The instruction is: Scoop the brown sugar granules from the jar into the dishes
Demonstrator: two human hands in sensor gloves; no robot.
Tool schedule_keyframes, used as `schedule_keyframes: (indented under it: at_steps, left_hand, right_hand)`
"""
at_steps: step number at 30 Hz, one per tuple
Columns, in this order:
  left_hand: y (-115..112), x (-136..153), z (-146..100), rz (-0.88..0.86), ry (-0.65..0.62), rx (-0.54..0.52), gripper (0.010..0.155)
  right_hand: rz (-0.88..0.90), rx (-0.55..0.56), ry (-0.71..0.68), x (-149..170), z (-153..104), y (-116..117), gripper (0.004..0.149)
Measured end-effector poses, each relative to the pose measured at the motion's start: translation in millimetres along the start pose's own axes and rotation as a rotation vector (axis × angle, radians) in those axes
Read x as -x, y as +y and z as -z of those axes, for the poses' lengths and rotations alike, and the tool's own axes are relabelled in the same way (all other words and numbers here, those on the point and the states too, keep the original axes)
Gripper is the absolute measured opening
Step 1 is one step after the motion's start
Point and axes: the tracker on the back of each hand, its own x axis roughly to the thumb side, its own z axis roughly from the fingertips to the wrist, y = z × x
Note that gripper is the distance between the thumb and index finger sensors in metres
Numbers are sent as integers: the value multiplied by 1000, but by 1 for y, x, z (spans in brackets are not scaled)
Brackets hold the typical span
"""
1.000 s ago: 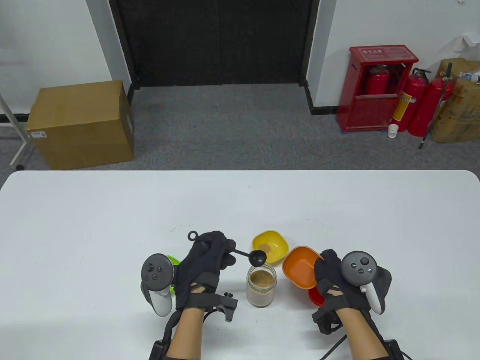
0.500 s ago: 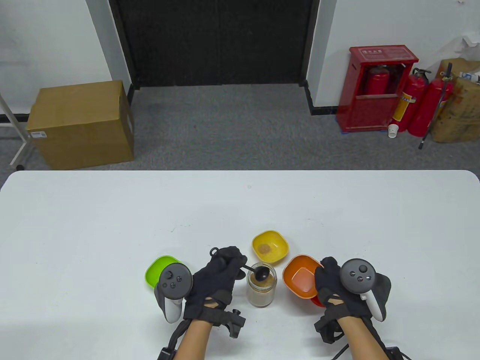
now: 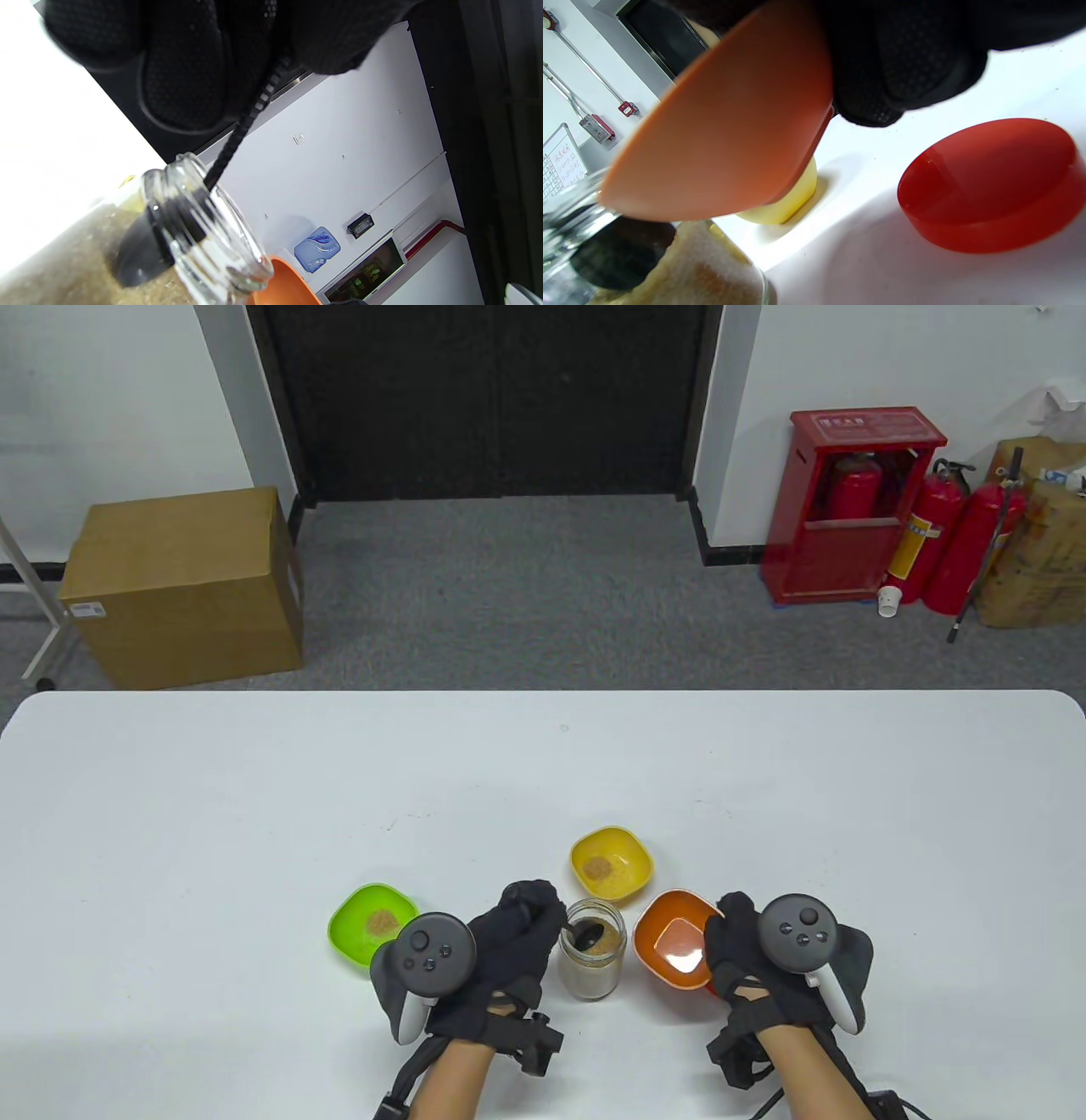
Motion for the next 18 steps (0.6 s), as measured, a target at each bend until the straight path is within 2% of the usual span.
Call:
schedule_keyframes:
  at_steps: [7, 18]
  left_hand:
    - [-5, 0, -3, -77, 76, -10, 45]
    - [-5, 18, -5, -261, 246, -15, 50]
  right_hand:
    - [0, -15, 8, 0, 0, 1, 46]
    - [10, -24, 17, 1, 0, 1, 46]
